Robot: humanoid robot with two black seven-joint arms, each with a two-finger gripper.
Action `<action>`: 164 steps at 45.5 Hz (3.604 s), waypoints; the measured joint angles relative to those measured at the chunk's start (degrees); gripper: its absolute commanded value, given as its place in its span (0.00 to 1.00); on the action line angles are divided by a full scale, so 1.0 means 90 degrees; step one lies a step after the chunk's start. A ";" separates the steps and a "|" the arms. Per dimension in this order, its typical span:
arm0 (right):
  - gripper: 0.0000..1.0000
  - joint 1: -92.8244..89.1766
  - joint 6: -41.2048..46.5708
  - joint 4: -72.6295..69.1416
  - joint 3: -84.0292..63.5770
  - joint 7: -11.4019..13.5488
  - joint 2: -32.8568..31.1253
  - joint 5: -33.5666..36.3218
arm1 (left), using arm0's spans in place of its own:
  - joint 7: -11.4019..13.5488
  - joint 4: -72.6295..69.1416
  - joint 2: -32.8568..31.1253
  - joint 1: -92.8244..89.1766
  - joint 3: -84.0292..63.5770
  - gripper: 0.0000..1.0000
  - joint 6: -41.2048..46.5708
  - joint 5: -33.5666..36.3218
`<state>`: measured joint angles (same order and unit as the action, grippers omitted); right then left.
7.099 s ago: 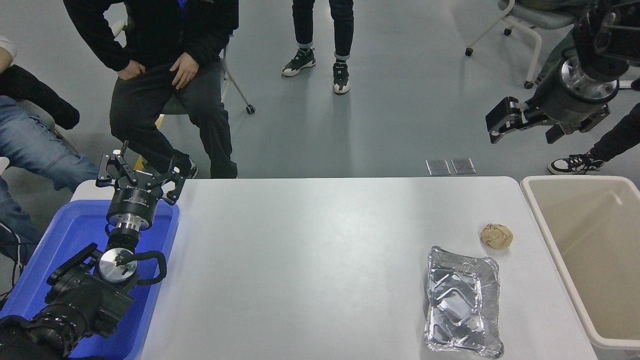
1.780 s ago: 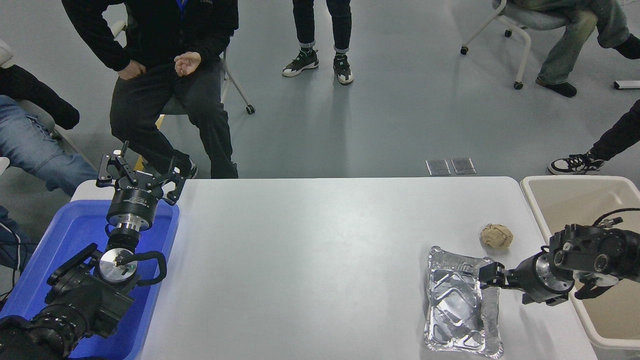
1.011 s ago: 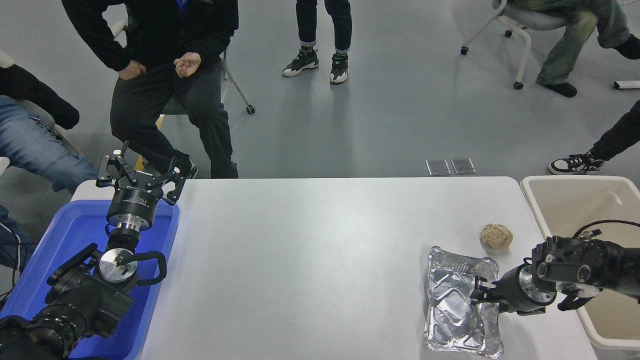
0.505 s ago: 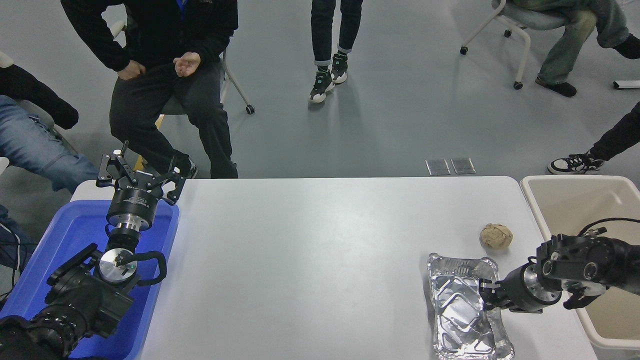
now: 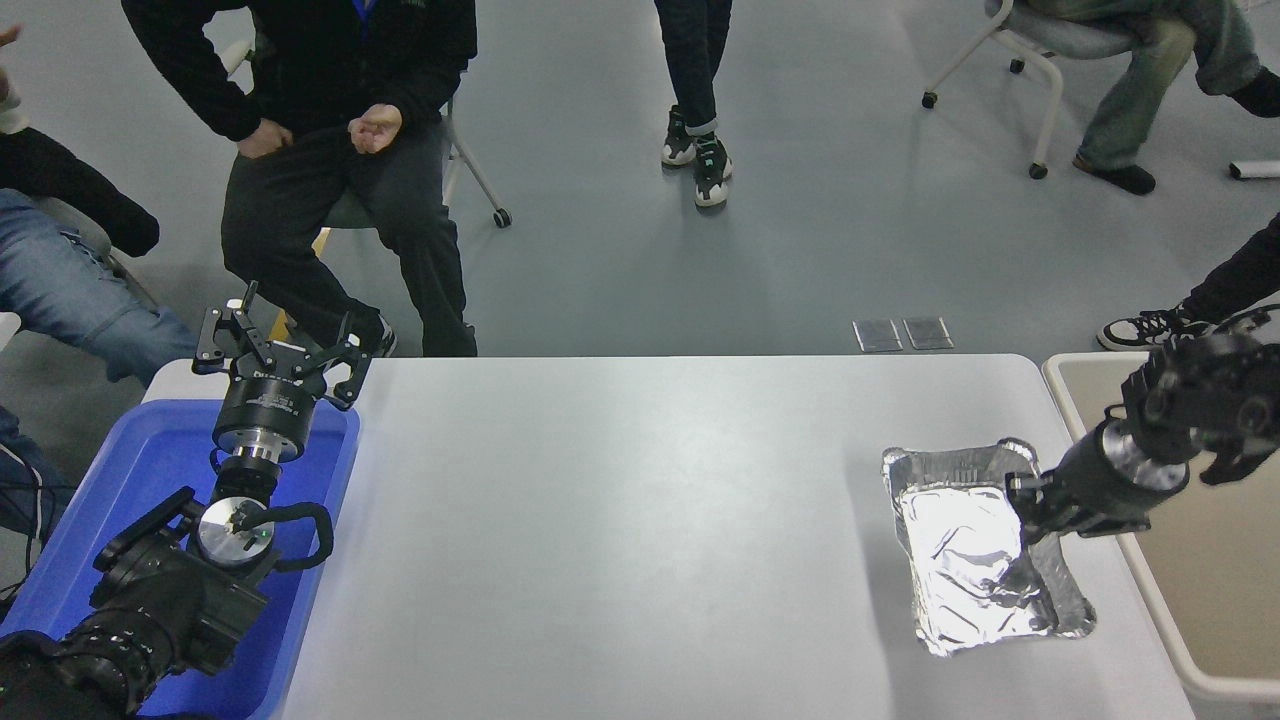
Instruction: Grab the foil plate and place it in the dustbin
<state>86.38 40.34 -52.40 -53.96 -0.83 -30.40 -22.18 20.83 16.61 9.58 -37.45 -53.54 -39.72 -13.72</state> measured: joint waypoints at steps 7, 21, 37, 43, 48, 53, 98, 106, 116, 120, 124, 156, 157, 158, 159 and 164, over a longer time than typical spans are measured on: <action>0.00 0.0807 0.0269 -0.0054 -0.0071 -0.0001 -0.0189 0.0001 | 0.0000 0.0000 0.0000 0.0000 -0.0001 0.99 0.0000 0.0000; 0.00 0.2339 0.0460 -0.0110 -0.0189 0.0031 -0.0373 -0.0152 | 0.0000 0.0000 0.0000 0.0000 -0.0002 0.99 0.0000 0.0001; 0.00 0.3531 0.0508 -0.0122 -0.0221 0.0046 -0.0427 -0.0545 | 0.0000 0.0000 0.0000 0.0000 0.0001 0.99 -0.0001 0.0001; 0.00 0.3705 0.0512 -0.0123 -0.0224 0.0048 -0.0433 -0.0634 | 0.0000 0.0000 0.0000 0.0001 0.0001 0.99 -0.0001 0.0002; 0.00 0.3785 0.0514 -0.0123 -0.0238 0.0050 -0.0437 -0.0682 | 0.0000 0.0000 0.0000 0.0001 0.0001 0.99 -0.0001 0.0001; 0.00 0.3834 0.0515 -0.0108 -0.0301 0.0051 -0.0471 -0.0745 | 0.0000 0.0000 0.0000 0.0001 -0.0001 0.99 -0.0001 0.0000; 0.00 0.0729 0.0517 0.2889 0.1039 0.0048 -0.1932 -0.1203 | 0.0000 0.0003 -0.0001 0.0000 -0.0006 0.99 0.0012 0.0001; 0.00 -0.0243 0.0518 0.3137 0.1547 0.0051 -0.2153 -0.1117 | 0.0000 0.0001 0.0000 -0.0001 -0.0006 0.99 0.0012 -0.0001; 0.00 -0.1435 0.0165 0.3498 0.2294 0.0053 -0.2283 -0.0724 | 0.0000 0.0001 0.0000 0.0000 -0.0004 0.99 0.0010 0.0001; 0.00 -0.1864 -0.0141 0.3632 0.2564 0.0054 -0.2291 -0.0564 | 0.0000 0.0000 0.0000 0.0000 -0.0004 0.99 0.0009 0.0000; 0.00 -0.2415 -0.0842 0.3746 0.2882 0.0054 -0.2236 -0.0402 | 0.0000 0.0000 0.0000 0.0000 -0.0004 0.99 0.0009 0.0001; 0.00 -0.5048 -0.4614 0.4471 0.4866 0.0044 -0.0942 0.0948 | 0.0000 0.0000 0.0000 0.0001 -0.0006 0.99 0.0003 0.0001; 0.00 -0.5089 -0.4672 0.4494 0.4906 0.0044 -0.0898 0.1000 | 0.0000 0.0000 0.0000 0.0000 -0.0006 0.99 0.0002 0.0000; 0.00 -0.5118 -0.4714 0.4511 0.4934 0.0044 -0.0860 0.1039 | 0.0000 0.0000 0.0000 0.0001 -0.0006 0.99 0.0001 0.0000; 0.00 -0.5145 -0.4757 0.4529 0.4959 0.0043 -0.0819 0.1078 | 0.0000 0.0000 0.0000 0.0001 -0.0006 0.99 0.0001 0.0002; 0.00 -0.5273 -0.5016 0.4623 0.5062 0.0043 -0.0614 0.1260 | 0.0000 0.0000 0.0000 0.0001 -0.0006 0.99 0.0000 0.0002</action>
<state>38.93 -4.81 -10.80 -8.40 -0.44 -35.93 -10.84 20.83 16.61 9.58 -37.44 -53.59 -39.72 -13.70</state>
